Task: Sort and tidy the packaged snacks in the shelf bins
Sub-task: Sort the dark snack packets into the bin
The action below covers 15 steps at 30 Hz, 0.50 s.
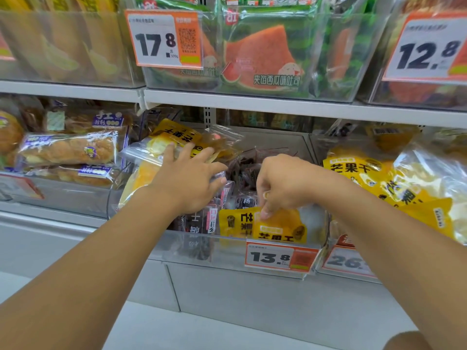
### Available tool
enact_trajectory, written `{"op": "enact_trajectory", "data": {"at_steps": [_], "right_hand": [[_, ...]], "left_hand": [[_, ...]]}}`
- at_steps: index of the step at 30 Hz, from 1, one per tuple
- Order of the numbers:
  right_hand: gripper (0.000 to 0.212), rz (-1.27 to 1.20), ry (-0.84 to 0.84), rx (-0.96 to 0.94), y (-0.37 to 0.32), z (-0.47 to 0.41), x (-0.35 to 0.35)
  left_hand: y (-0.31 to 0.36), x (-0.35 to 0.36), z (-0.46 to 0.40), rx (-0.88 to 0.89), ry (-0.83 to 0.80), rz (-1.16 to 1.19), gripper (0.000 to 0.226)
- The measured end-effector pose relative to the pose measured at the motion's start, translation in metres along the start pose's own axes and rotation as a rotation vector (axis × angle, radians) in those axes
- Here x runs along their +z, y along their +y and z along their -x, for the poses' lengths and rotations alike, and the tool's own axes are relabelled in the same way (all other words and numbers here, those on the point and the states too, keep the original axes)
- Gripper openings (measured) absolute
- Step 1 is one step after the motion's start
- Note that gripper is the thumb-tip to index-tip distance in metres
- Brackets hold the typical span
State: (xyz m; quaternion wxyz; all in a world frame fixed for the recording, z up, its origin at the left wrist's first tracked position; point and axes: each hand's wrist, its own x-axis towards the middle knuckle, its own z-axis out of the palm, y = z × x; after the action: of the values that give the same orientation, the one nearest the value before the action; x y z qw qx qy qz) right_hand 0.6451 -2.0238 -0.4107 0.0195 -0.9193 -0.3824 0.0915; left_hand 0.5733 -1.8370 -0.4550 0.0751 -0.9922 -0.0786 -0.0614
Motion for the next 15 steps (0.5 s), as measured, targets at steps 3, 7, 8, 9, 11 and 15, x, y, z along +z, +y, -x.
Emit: {"op": "enact_trajectory", "data": {"at_steps": [3,7,8,9,11,15], "right_hand": [[0.023,-0.135,0.355,0.099,0.004,0.01,-0.009],[0.024,-0.282,0.505,0.145,0.009,0.013,-0.01],[0.025,-0.294,0.529,0.147,0.01,0.016,-0.009],[0.025,-0.31,0.56,0.147,0.012,0.02,-0.008],[0.023,-0.35,0.659,0.114,0.014,0.03,-0.01],[0.017,-0.3,0.99,-0.228,0.011,0.059,-0.011]], "left_hand": [[-0.002,-0.001,0.002,0.037,0.01,-0.003,0.043],[-0.001,-0.002,0.002,0.065,0.018,0.007,0.038],[0.0,-0.001,0.001,0.071,0.023,0.003,0.036],[0.001,-0.001,0.0,0.081,0.04,-0.001,0.035],[0.002,-0.001,0.0,0.099,0.121,0.055,0.03],[0.004,-0.012,0.004,0.184,0.442,0.465,0.038]]}}
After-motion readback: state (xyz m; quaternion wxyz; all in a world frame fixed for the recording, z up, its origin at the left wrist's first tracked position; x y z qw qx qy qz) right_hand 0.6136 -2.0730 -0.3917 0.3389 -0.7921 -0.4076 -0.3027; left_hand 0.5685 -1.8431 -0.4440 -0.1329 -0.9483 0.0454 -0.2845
